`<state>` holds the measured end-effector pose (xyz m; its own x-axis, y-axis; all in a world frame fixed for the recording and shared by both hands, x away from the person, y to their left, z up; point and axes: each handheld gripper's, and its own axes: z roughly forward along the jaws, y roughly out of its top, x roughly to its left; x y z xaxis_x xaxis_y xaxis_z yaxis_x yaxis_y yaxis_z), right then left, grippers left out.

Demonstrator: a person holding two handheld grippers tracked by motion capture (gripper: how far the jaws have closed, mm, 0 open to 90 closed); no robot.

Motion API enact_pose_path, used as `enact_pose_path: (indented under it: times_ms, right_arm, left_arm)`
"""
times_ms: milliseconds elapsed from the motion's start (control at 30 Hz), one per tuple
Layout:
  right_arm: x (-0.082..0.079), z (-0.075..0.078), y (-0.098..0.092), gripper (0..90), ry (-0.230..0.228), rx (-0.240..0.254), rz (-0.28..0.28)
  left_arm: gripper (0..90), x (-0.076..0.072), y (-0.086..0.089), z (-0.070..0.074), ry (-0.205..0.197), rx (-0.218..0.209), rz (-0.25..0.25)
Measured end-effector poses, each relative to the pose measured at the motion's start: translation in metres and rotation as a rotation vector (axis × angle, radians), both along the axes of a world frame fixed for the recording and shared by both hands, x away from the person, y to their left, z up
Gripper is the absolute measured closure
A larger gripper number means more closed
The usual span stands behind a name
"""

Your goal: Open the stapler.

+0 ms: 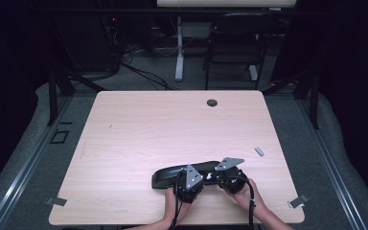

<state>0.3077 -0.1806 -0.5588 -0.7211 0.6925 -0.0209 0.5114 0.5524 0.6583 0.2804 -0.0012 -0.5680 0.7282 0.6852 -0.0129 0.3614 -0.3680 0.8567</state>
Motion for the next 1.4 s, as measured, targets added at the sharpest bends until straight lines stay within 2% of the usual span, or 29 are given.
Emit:
enact_pose_path:
  times_ms: [100,133,267,300,400,467,567,667,867,900,1000,1233,1333,1400]
  right_arm:
    - [0.0,0.0,0.0,90.0,0.002,-0.002,0.002]
    - [0.001,0.001,0.0,90.0,0.01,-0.014,-0.001]
    - [0.003,0.002,-0.002,90.0,0.03,-0.007,0.001]
    - [0.003,0.002,-0.002,90.0,0.027,-0.001,-0.006]
    - [0.003,0.001,-0.003,90.0,0.031,0.005,-0.008]
    - [0.003,0.0,-0.004,90.0,0.042,0.031,-0.014]
    - [0.002,0.002,-0.002,90.0,0.033,0.002,-0.015]
    - [0.001,0.001,-0.001,90.0,0.023,0.001,-0.021]
    - [0.002,0.0,-0.004,90.0,0.031,0.018,-0.018]
    - [0.002,0.0,-0.003,90.0,0.03,0.02,-0.019]
    - [0.002,0.0,-0.004,90.0,0.033,0.021,-0.02]
    - [0.003,0.001,-0.003,90.0,0.042,0.017,-0.022]
    - [0.004,0.001,-0.004,90.0,0.049,0.023,-0.021]
    - [0.005,0.002,-0.005,90.0,0.064,0.031,-0.021]
  left_arm:
    - [90.0,0.002,0.0,-0.001,0.009,-0.006,-0.001]
    - [90.0,0.002,-0.001,-0.001,0.015,-0.011,0.004]
    - [90.0,0.004,-0.004,-0.002,0.019,-0.014,0.008]
    - [90.0,0.005,-0.004,-0.003,0.034,-0.017,0.018]
    - [90.0,0.006,-0.005,-0.003,0.038,-0.02,0.023]
    - [90.0,0.005,-0.005,-0.003,0.04,-0.033,0.026]
    - [90.0,0.004,-0.007,-0.002,0.037,-0.038,0.023]
    - [90.0,0.004,-0.009,0.0,0.035,-0.021,0.017]
    - [90.0,0.003,-0.009,0.001,0.041,-0.024,0.025]
    - [90.0,0.004,-0.009,0.002,0.059,-0.039,0.033]
    - [90.0,0.005,-0.009,0.003,0.079,-0.044,0.035]
    - [90.0,0.003,-0.01,0.001,0.068,-0.054,0.047]
    - [90.0,0.002,-0.014,-0.001,0.064,-0.059,0.077]
    - [90.0,0.002,-0.016,-0.002,0.049,-0.046,0.093]
